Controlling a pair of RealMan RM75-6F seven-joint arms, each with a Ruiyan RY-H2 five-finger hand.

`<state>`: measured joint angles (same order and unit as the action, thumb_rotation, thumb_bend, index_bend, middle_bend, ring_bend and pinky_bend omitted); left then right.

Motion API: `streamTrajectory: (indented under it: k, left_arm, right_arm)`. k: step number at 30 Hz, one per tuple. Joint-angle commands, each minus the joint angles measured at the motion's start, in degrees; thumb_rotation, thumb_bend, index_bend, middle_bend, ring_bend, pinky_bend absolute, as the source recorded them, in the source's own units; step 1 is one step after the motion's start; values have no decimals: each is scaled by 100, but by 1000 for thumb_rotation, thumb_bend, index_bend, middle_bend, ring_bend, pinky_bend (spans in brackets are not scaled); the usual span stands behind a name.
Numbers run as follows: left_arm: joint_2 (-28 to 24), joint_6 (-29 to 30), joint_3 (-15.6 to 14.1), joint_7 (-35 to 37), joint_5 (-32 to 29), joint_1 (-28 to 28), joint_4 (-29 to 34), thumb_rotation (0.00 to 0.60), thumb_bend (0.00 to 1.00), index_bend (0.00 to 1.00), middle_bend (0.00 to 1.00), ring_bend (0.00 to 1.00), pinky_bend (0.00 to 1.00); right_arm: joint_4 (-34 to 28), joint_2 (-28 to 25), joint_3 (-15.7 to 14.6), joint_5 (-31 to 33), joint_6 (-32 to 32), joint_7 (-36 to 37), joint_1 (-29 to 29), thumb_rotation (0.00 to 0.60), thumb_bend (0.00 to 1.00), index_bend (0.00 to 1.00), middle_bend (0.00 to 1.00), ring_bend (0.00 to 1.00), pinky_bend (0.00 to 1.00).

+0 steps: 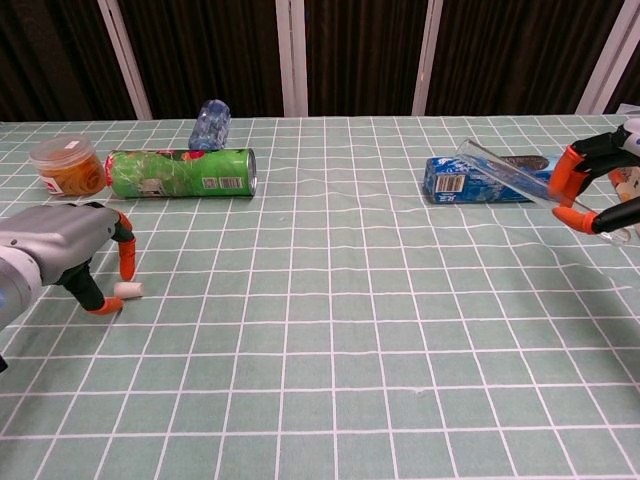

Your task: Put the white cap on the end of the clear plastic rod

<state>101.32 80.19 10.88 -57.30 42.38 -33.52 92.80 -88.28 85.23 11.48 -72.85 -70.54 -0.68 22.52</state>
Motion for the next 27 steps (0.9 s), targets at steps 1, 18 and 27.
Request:
streamTrajectory:
  k: [1,18,27]
  left_arm:
    - [27,16,-2,1,2,-11,-23,600,374,499,115,0,0]
    - [100,-6,30,96,-52,-45,-163,600,473,524,117,0,0]
    - [52,-30,-11,269,191,-60,-135,600,524,538,124,0,0]
  right_arm:
    - [14,11,-10,-8,1,-5,0,600,590,779,586,381,216]
    - [29,8,1,1,-5,4,-5,600,593,779,587,381,216]
    - [39,18,13,22,-17,-10,-11,600,595,780,587,381,216]
